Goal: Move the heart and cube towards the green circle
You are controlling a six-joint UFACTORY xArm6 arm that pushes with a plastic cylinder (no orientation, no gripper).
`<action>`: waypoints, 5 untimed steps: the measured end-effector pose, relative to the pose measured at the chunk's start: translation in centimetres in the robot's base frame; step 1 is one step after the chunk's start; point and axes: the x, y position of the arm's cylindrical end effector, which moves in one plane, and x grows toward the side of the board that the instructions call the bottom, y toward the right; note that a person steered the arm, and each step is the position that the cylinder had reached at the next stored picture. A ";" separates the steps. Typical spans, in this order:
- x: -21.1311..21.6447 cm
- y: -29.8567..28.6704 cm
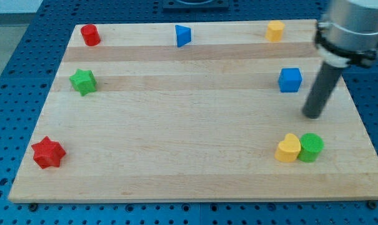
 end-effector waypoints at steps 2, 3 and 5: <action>-10.2 5.0; -14.4 3.0; -7.4 0.4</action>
